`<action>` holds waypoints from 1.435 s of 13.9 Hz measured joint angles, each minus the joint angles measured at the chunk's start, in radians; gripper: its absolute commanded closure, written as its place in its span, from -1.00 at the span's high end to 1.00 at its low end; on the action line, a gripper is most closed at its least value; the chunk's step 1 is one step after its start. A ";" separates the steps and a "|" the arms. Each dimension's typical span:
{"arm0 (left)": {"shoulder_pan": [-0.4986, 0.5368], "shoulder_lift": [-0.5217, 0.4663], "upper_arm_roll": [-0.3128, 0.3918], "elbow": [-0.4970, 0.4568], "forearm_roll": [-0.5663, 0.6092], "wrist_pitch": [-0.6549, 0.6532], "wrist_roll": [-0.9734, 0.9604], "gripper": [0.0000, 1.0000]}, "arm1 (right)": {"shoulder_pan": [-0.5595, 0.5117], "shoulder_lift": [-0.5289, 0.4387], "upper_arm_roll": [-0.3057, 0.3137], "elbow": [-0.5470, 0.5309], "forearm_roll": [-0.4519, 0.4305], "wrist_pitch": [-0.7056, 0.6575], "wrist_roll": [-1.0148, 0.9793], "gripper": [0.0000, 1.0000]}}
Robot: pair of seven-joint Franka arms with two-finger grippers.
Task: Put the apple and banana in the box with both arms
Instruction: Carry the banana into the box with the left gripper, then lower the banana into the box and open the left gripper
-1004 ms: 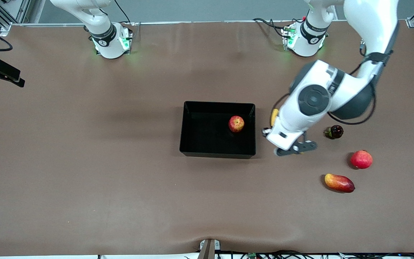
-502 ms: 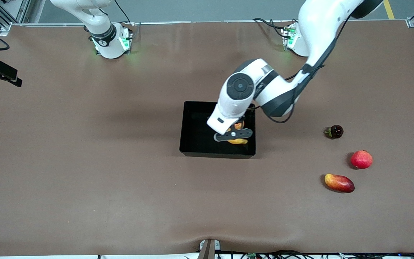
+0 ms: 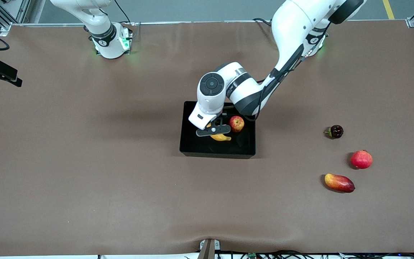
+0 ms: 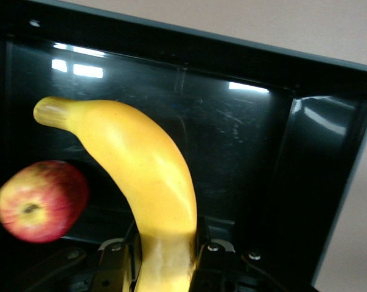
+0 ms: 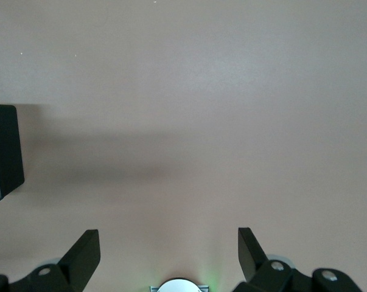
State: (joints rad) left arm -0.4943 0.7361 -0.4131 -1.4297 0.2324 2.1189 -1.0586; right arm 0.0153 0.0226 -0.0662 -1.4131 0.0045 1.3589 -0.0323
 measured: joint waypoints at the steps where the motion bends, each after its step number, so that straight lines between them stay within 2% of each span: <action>1: -0.005 0.010 0.001 0.004 0.000 0.012 -0.001 -1.00 | 0.000 0.000 0.000 0.000 0.000 0.000 0.000 1.00; 5: -0.011 0.048 0.005 0.010 0.000 0.082 -0.001 -1.00 | 0.000 0.000 0.000 0.000 0.000 0.000 0.000 1.00; 8: -0.060 0.097 0.057 0.010 0.000 0.156 -0.001 -1.00 | 0.000 0.000 0.000 0.000 0.000 0.000 0.000 1.00; 9: -0.083 0.115 0.081 0.010 0.000 0.176 -0.001 -0.76 | 0.000 0.000 0.000 0.000 0.000 0.000 0.000 1.00; 10: -0.099 0.131 0.096 0.011 0.000 0.197 -0.001 0.80 | 0.000 0.000 0.000 0.000 0.000 0.000 0.000 1.00; 11: -0.107 0.143 0.104 0.014 0.000 0.216 -0.001 1.00 | 0.000 0.000 -0.001 0.000 0.000 0.000 0.000 1.00; 14: -0.117 0.146 0.106 0.026 0.008 0.238 -0.001 1.00 | 0.000 0.000 -0.001 -0.001 0.000 0.000 0.000 1.00; 16: -0.116 0.117 0.113 0.052 0.012 0.197 -0.001 1.00 | 0.000 0.000 -0.001 -0.001 0.000 0.000 0.000 1.00; 18: -0.095 0.030 0.125 0.083 0.013 0.076 0.000 1.00 | -0.002 0.000 -0.002 -0.002 0.000 0.000 0.000 1.00; 20: -0.011 -0.121 0.129 0.102 0.013 -0.099 0.039 1.00 | -0.005 0.000 -0.004 -0.003 0.001 -0.001 0.000 1.00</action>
State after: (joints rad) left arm -0.5050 0.6155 -0.2836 -1.3280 0.2454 2.0194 -1.0196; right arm 0.0103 0.0226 -0.0699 -1.4159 0.0050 1.3583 -0.0324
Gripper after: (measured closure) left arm 0.000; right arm 0.000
